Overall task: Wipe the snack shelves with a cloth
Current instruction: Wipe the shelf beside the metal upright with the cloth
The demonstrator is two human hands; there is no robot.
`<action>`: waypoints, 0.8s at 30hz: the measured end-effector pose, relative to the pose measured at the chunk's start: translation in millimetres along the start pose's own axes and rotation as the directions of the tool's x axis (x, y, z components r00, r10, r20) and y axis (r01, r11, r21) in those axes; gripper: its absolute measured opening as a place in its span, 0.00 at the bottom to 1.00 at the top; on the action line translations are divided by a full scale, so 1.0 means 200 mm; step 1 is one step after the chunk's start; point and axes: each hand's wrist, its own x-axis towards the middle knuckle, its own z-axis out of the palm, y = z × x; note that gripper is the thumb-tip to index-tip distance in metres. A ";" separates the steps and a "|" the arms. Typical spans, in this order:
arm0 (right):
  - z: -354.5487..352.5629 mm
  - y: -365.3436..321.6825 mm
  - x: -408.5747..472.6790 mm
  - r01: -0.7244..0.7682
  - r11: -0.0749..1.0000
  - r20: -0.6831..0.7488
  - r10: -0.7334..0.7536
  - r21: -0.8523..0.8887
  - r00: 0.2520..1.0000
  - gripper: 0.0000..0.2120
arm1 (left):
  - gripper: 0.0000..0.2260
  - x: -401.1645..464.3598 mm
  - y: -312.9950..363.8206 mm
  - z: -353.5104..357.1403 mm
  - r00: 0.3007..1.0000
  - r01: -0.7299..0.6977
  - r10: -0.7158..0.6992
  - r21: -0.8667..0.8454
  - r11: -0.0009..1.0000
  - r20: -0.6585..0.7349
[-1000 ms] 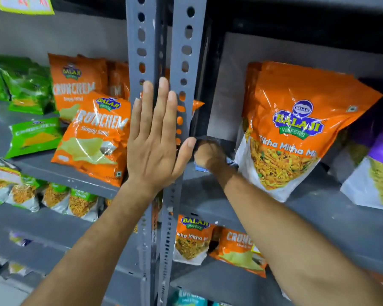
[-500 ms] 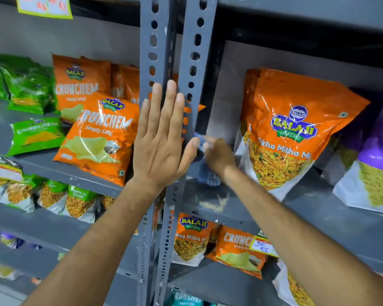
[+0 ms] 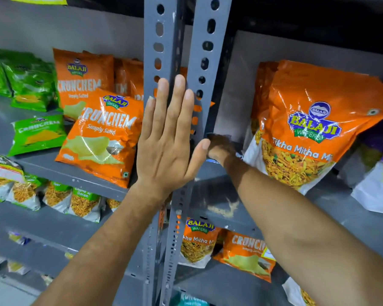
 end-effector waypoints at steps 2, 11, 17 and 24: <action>-0.02 -0.03 -0.12 0.068 0.995 0.047 -0.071 0.072 0.996 0.07 | 0.33 0.00 0.01 -0.01 1.000 0.001 -0.001 0.007 1.000 0.006; -0.09 -0.02 -0.73 0.475 0.843 0.034 -0.499 0.252 0.866 0.17 | 0.33 0.00 0.01 -0.03 0.999 0.002 -0.003 0.026 1.000 0.032; -0.23 0.16 -0.83 0.384 0.666 0.001 -0.501 0.640 0.866 0.16 | 0.33 0.00 0.01 -0.03 1.000 -0.007 0.006 0.030 1.000 0.028; -0.12 0.09 -0.77 0.475 0.835 0.083 -0.513 0.280 0.854 0.17 | 0.32 0.00 0.02 -0.03 1.000 0.001 -0.002 0.018 1.000 0.005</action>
